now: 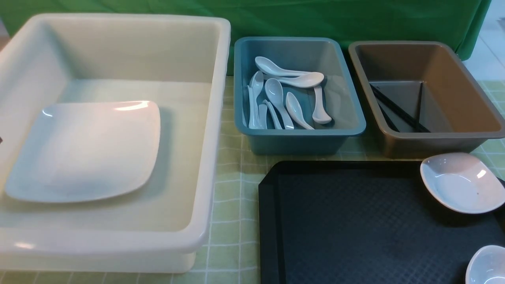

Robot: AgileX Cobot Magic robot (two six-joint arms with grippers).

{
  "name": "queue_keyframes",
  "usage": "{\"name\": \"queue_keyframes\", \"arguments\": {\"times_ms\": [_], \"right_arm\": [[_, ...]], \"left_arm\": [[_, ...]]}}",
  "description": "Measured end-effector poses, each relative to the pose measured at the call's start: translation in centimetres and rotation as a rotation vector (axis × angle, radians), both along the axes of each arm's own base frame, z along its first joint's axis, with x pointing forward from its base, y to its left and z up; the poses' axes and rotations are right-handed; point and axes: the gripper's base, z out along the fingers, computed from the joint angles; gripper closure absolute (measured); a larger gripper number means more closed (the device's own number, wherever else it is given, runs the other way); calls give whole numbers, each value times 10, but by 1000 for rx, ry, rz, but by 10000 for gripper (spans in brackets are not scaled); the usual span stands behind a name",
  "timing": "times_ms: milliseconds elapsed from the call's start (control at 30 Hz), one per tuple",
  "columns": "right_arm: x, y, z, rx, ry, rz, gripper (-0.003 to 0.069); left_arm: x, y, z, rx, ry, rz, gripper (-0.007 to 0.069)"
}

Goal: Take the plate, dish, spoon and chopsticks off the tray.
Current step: Use the left arm to put the plate into the large storage box on the left, then use the left arm to grab a small plate from the dinner plate

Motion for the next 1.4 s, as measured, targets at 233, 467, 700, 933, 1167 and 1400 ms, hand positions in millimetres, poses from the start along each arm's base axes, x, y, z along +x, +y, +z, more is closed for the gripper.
{"name": "queue_keyframes", "arguments": {"times_ms": [233,467,700,933,1167,1400], "right_arm": [[5,3,3,-36,124,-5,584],[28,13,2,-212,475,-18,652],[46,19,-8,-345,637,-34,652],[45,18,-8,-363,650,-41,642],[32,10,-6,-355,632,-47,629],[-12,-18,2,-209,452,-129,625]], "left_arm": [[-10,-11,53,21,-79,-49,468],[-34,-61,104,-5,-177,-225,636],[-34,-159,108,-99,-118,-583,641],[-37,-290,82,-173,-46,-900,641],[-42,-403,26,-186,153,-1112,632],[-36,-500,5,-190,177,-1283,540]]}}
